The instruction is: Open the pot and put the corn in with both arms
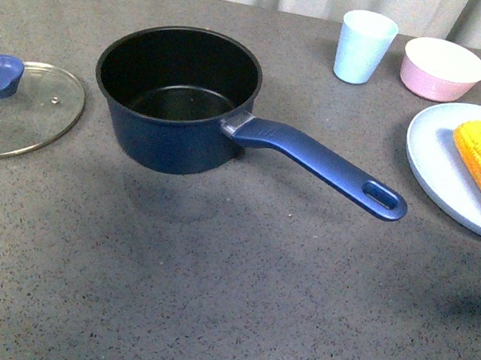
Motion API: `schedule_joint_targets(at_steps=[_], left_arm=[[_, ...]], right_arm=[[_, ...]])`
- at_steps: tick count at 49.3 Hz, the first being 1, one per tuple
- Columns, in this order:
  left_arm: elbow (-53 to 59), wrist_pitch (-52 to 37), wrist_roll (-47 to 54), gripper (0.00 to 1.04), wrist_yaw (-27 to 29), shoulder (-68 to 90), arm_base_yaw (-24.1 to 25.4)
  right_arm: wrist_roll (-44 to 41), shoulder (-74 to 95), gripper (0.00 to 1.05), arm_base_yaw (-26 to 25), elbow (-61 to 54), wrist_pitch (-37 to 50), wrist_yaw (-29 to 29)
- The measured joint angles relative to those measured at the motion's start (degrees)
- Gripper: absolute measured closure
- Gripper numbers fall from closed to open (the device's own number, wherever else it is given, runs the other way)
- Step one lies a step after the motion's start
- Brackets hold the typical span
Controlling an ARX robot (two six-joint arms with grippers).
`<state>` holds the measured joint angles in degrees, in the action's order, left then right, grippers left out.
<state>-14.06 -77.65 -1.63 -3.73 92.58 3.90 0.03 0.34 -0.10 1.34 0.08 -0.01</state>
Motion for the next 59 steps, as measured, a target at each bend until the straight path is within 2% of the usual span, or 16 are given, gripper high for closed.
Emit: schedule_joint_targets(at_steps=[3, 5, 8, 16, 24, 30, 59], left_arm=[[2.9, 1.1, 0.5, 0.58, 0.6, -4.7, -0.3], [4.4, 2.5, 0.5, 0.67, 3.3, -7.1, -1.9], [6.3, 4.7, 0.8, 0.8, 3.4, -10.6, -3.5], [8.7, 8.9, 0.9, 1.03, 3.8, -17.6, -3.8], [10.5, 14.4, 1.0, 1.03, 3.7, -24.7, -3.8], [10.6, 24.2, 1.0, 1.03, 3.8, -34.2, -3.8], [13.2, 42.9, 1.0, 1.03, 3.7, -56.8, -3.8]], right_arm=[[0.0, -0.1, 0.09, 0.0, 0.0, 0.0, 0.0], [0.0, -0.1, 0.09, 0.0, 0.0, 0.0, 0.0], [0.0, 0.0, 0.09, 0.0, 0.0, 0.0, 0.0], [0.0, -0.1, 0.09, 0.0, 0.0, 0.0, 0.0], [0.0, -0.1, 0.09, 0.0, 0.0, 0.0, 0.0], [0.0, -0.1, 0.09, 0.0, 0.0, 0.0, 0.0], [0.0, -0.1, 0.09, 0.0, 0.0, 0.0, 0.0]])
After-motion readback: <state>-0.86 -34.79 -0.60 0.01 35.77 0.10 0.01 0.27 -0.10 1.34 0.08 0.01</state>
